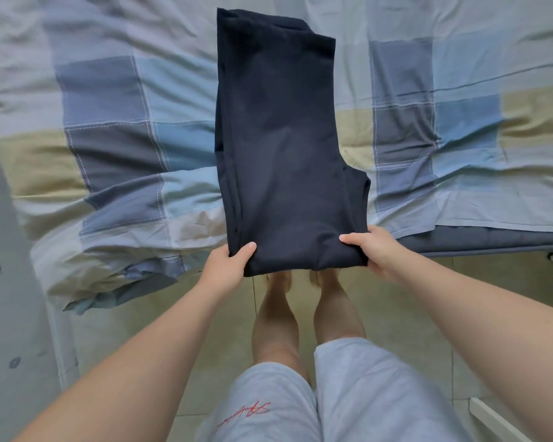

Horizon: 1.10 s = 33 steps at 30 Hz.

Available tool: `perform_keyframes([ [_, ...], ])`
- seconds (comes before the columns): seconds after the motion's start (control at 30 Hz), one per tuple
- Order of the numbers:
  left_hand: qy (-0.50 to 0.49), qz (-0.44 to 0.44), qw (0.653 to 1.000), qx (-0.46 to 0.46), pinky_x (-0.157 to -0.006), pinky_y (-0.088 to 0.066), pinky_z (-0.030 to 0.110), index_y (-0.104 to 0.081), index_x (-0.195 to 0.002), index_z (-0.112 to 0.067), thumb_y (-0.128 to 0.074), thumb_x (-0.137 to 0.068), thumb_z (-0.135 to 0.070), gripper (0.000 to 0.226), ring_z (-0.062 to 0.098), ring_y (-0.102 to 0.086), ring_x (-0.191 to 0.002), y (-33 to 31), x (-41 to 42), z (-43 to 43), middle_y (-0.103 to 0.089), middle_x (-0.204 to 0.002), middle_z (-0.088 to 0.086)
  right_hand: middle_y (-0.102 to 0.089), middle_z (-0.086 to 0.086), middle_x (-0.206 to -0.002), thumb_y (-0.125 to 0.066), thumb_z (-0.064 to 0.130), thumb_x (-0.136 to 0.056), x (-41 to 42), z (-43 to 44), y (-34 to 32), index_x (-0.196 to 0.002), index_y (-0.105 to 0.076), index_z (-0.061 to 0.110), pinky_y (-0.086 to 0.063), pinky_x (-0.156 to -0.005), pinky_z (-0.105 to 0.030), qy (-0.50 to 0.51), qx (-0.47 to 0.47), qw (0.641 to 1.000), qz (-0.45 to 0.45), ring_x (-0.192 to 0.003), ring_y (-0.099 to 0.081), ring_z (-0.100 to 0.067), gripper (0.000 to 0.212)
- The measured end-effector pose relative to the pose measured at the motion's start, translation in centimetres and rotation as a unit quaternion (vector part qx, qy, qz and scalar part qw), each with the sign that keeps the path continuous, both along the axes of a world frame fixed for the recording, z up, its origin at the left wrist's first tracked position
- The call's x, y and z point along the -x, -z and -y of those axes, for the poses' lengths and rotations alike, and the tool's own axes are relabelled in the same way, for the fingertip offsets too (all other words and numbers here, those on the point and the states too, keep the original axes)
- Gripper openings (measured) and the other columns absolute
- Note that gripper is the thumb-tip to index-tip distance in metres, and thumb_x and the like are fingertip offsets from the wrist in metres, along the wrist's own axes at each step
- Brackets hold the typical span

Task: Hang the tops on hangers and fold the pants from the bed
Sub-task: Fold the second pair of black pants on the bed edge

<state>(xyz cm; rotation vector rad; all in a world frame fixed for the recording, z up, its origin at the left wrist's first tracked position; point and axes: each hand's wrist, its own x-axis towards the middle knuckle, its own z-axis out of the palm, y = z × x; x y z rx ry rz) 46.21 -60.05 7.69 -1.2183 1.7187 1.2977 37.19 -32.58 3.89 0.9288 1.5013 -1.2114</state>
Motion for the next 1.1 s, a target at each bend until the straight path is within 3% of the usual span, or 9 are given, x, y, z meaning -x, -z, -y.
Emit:
perform_keyframes([
  [0.1, -0.020, 0.017, 1.000, -0.017, -0.083, -0.057, 0.041, -0.064, -0.090, -0.034, -0.061, -0.097, -0.040, 0.009, 0.012, -0.066, -0.093, -2.2, 0.2, -0.5, -0.070, -0.100, -0.013, -0.072, -0.005, -0.118, -0.070, 0.012, -0.091, 0.0, -1.0, -2.4, -0.124, -0.062, 0.014, -0.059, -0.092, -0.045, 0.011, 0.011, 1.000, 0.001, -0.106, -0.071, -0.026, 0.035],
  [0.2, -0.033, 0.045, 0.998, -0.034, -0.074, -0.057, 0.033, -0.064, -0.093, -0.030, -0.063, -0.095, -0.041, 0.011, 0.013, -0.066, -0.094, -4.6, 0.5, -1.0, -0.070, -0.103, -0.010, -0.074, -0.005, -0.115, -0.070, 0.014, -0.092, -0.1, -1.7, -5.1, -0.120, -0.065, 0.013, -0.060, -0.079, -0.037, 0.021, 0.016, 1.000, 0.008, -0.103, -0.072, -0.025, 0.029],
  [0.33, -0.054, 0.093, 0.993, -0.050, -0.071, -0.056, 0.032, -0.064, -0.099, -0.021, -0.068, -0.092, -0.042, 0.022, 0.021, -0.067, -0.097, -8.1, 0.6, -1.3, -0.069, -0.104, -0.003, -0.075, -0.005, -0.110, -0.070, 0.012, -0.092, -0.4, -2.1, -9.2, -0.116, -0.066, 0.013, -0.058, -0.067, -0.031, 0.033, 0.009, 0.999, 0.018, -0.098, -0.072, -0.023, 0.025],
  [0.6, -0.062, 0.168, 0.981, -0.081, -0.065, -0.053, 0.031, -0.063, -0.111, -0.021, -0.072, -0.086, -0.047, 0.038, 0.019, -0.075, -0.073, -14.7, 1.5, -0.6, -0.075, -0.097, 0.001, -0.078, -0.006, -0.097, -0.074, 0.014, -0.089, 0.7, -2.3, -16.0, -0.110, -0.067, 0.008, -0.058, -0.062, -0.030, 0.039, 0.010, 0.998, 0.040, -0.085, -0.074, -0.021, 0.023],
  [0.73, -0.106, 0.161, 0.976, -0.104, -0.069, -0.053, 0.033, -0.061, -0.114, -0.023, -0.072, -0.085, -0.046, 0.038, 0.020, -0.074, -0.081, -16.5, 4.4, -0.1, -0.076, -0.096, 0.002, -0.078, -0.005, -0.094, -0.074, 0.017, -0.089, 3.8, -1.5, -18.0, -0.108, -0.066, 0.010, -0.058, -0.061, -0.029, 0.075, 0.028, 0.996, 0.038, -0.083, -0.074, -0.020, 0.022],
  [0.9, -0.162, 0.119, 0.972, -0.121, -0.064, -0.051, 0.031, -0.058, -0.122, -0.023, -0.069, -0.088, -0.045, 0.042, 0.021, -0.070, -0.077, -17.5, 9.9, 0.4, -0.073, -0.098, 0.004, -0.074, -0.005, -0.088, -0.073, 0.019, -0.090, 8.7, -0.3, -18.8, -0.106, -0.066, 0.011, -0.057, -0.062, -0.031, 0.106, 0.017, 0.994, 0.025, -0.077, -0.068, -0.020, 0.019],
  [1.1, -0.205, 0.087, 0.967, -0.125, -0.066, -0.047, 0.032, -0.062, -0.124, -0.022, -0.067, -0.089, -0.046, 0.042, 0.020, -0.066, -0.080, -15.8, 17.4, 1.1, -0.069, -0.094, 0.004, -0.068, -0.011, -0.099, -0.077, 0.020, -0.088, 14.0, 1.3, -16.9, -0.098, -0.063, 0.013, -0.058, -0.054, -0.031, 0.181, -0.002, 0.983, 0.023, -0.071, -0.069, -0.023, 0.018],
])
